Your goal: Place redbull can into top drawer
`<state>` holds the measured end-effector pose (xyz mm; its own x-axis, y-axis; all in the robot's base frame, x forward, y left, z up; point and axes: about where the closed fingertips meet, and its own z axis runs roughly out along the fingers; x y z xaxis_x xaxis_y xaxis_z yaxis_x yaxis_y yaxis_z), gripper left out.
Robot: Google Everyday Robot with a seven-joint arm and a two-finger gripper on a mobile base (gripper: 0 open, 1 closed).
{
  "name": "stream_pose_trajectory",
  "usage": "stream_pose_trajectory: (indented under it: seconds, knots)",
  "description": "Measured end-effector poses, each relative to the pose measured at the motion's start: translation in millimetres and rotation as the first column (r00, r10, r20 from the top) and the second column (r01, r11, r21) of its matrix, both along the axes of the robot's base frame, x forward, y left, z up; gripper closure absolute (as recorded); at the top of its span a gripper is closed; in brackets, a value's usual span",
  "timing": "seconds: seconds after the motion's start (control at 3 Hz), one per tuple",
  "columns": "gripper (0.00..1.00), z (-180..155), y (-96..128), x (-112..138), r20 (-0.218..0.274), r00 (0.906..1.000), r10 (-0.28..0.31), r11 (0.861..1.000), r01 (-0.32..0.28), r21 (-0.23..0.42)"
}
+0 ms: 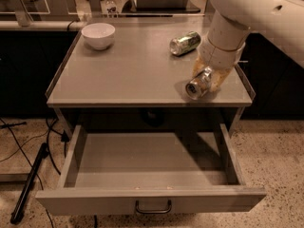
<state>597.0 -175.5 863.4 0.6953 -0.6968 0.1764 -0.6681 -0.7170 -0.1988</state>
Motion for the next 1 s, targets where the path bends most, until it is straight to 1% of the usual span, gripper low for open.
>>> stream_pose_trajectory:
  seconds: [0.33,0.67,1.0]
  knots:
    - [1.00,-30.8,-16.6,-26.6,-0.148,0.9887,0.025,0.998,-0.015,0.067]
    - [1.00,-30.8,-16.6,-26.4,-0.147,0.9888,0.025,0.998,-0.015,0.067]
    - [1.00,-26.3,-13.4,-23.9,-0.155,0.9879,0.011,0.998,-0.002,0.061]
